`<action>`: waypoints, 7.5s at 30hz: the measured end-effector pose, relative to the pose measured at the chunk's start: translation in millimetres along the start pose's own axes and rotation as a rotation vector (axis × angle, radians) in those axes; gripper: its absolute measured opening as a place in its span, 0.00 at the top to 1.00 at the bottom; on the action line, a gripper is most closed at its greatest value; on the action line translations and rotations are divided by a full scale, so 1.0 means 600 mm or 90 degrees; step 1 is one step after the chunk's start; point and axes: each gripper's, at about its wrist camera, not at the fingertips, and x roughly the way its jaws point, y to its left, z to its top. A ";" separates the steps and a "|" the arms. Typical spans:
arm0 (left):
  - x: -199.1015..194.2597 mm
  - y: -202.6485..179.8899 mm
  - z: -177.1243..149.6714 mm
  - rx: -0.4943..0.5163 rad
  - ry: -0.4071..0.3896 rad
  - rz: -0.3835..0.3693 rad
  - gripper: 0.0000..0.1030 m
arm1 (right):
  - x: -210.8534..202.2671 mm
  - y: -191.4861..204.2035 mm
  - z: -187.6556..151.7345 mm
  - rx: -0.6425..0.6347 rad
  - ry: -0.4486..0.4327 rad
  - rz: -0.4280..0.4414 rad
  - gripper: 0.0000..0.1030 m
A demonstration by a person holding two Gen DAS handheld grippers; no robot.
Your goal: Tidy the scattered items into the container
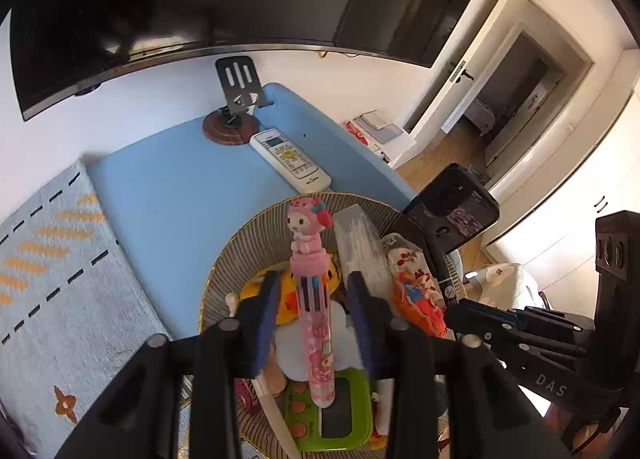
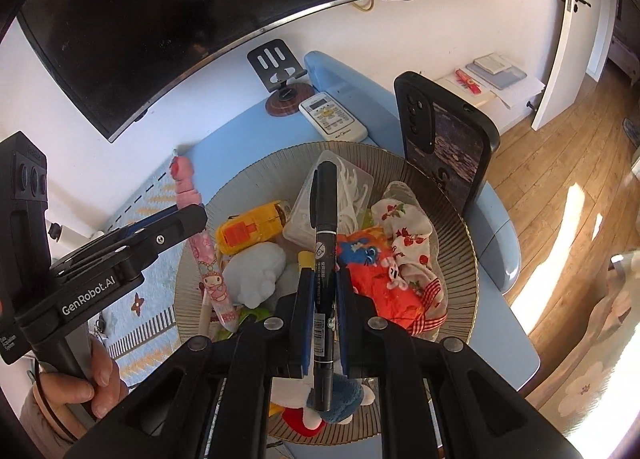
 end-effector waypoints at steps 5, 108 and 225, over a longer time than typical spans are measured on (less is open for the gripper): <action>-0.064 0.061 -0.036 -0.066 -0.036 -0.008 0.24 | -0.004 0.012 -0.007 0.006 0.012 -0.003 0.81; -0.315 0.585 -0.494 -0.262 -0.099 0.447 0.00 | 0.283 0.556 -0.244 -0.425 -0.052 0.071 0.00; -0.212 0.490 -0.359 0.411 0.116 0.010 0.83 | 0.126 0.513 -0.287 -0.293 0.197 -0.045 0.80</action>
